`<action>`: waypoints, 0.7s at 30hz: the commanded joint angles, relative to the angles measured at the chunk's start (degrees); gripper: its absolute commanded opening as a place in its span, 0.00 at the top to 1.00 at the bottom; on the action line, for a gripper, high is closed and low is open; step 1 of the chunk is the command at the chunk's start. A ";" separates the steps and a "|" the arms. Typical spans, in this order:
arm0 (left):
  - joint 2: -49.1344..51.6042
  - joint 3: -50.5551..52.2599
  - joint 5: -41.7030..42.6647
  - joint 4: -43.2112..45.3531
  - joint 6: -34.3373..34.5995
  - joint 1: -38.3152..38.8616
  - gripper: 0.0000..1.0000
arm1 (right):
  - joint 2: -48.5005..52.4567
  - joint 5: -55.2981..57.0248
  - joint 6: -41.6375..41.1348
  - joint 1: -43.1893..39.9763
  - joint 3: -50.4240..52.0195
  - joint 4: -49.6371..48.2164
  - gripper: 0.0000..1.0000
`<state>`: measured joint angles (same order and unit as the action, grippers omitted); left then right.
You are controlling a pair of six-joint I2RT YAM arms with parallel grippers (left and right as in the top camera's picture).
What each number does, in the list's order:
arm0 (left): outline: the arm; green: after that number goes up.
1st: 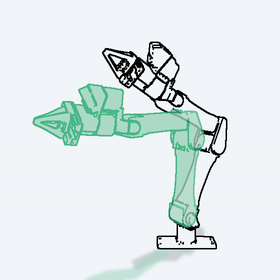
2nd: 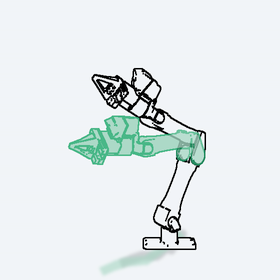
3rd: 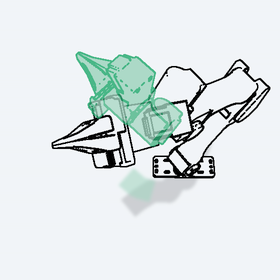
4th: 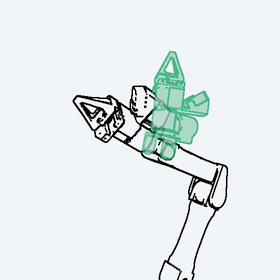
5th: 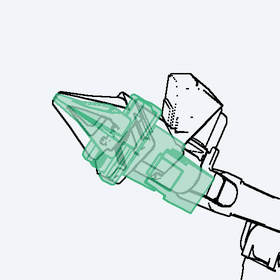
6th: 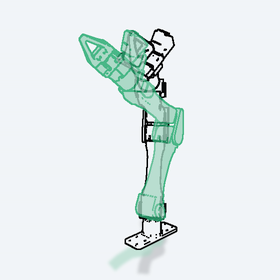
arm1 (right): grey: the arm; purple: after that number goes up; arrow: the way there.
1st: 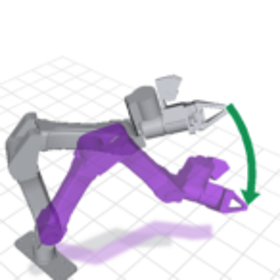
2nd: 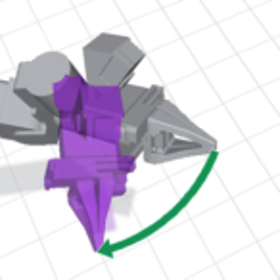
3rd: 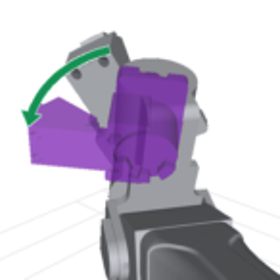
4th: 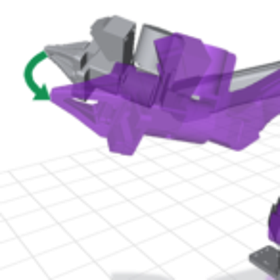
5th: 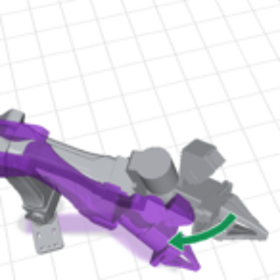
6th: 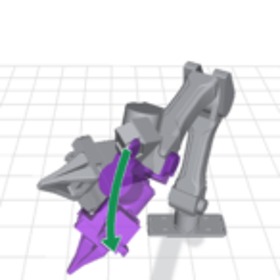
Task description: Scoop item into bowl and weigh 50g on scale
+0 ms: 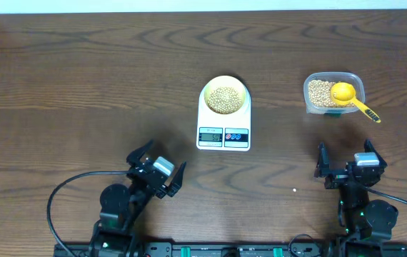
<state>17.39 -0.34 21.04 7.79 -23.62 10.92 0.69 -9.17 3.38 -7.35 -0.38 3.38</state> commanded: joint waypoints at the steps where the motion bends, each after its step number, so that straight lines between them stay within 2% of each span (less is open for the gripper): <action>1: -5.46 0.11 -5.84 -5.46 4.81 -0.31 0.02 | -0.37 0.04 0.09 0.33 0.07 0.24 0.01; 5: -10.56 0.11 -11.17 -11.15 9.86 -1.99 0.03 | -0.37 0.04 0.09 0.33 0.07 0.24 0.01; 15: -17.00 0.11 -11.67 -11.21 10.03 -11.26 0.02 | -0.37 0.04 0.09 0.33 0.07 0.24 0.01; 21: -17.31 0.11 -11.65 -11.04 10.01 -11.82 0.02 | -0.37 0.04 0.09 0.33 0.07 0.24 0.01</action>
<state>0.62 -1.21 9.89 -1.23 -14.57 -0.62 0.67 -9.17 3.38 -7.35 -0.38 3.38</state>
